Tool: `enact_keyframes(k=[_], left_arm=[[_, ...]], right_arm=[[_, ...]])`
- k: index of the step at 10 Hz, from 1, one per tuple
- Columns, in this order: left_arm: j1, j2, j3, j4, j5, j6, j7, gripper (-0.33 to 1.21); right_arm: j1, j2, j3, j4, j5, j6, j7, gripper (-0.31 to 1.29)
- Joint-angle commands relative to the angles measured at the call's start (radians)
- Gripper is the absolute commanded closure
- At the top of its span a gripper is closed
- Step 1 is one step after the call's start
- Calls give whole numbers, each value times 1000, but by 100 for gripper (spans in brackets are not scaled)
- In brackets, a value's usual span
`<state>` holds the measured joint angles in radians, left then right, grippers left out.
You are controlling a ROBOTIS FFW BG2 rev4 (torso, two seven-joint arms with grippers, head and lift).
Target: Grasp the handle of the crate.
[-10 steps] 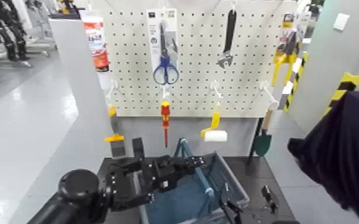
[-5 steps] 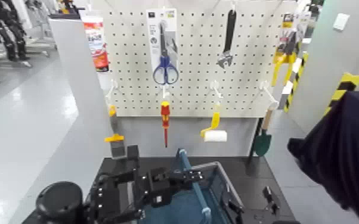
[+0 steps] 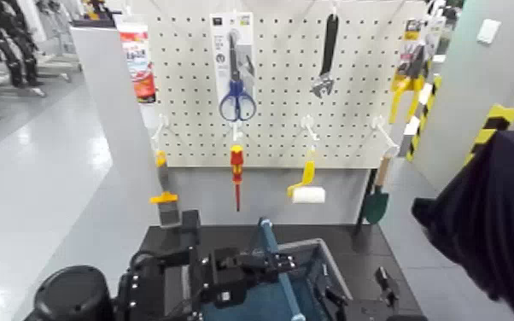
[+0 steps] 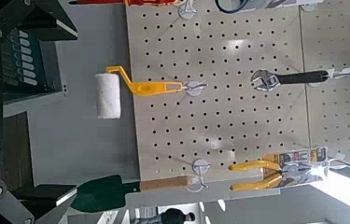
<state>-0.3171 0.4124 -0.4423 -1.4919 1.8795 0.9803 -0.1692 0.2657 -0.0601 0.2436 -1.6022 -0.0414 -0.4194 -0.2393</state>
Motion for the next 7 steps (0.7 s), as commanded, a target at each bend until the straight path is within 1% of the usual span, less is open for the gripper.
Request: enact_keyframes(k=[1, 3, 4, 7], left_arm=[[15, 23, -3, -47, 38, 17, 28, 118], [24, 52, -12, -70, 52, 35, 37, 118], [30, 59, -10, -79, 56, 41, 39, 118], [47, 59, -4, -103, 64, 41, 40, 118]], right_arm=[[3, 2, 0, -5, 2, 21, -2, 14], [1, 2, 5, -7, 0, 28, -8, 14], [1, 2, 5, -7, 2, 30, -8, 14], [3, 2, 3, -7, 2, 31, -8, 14]])
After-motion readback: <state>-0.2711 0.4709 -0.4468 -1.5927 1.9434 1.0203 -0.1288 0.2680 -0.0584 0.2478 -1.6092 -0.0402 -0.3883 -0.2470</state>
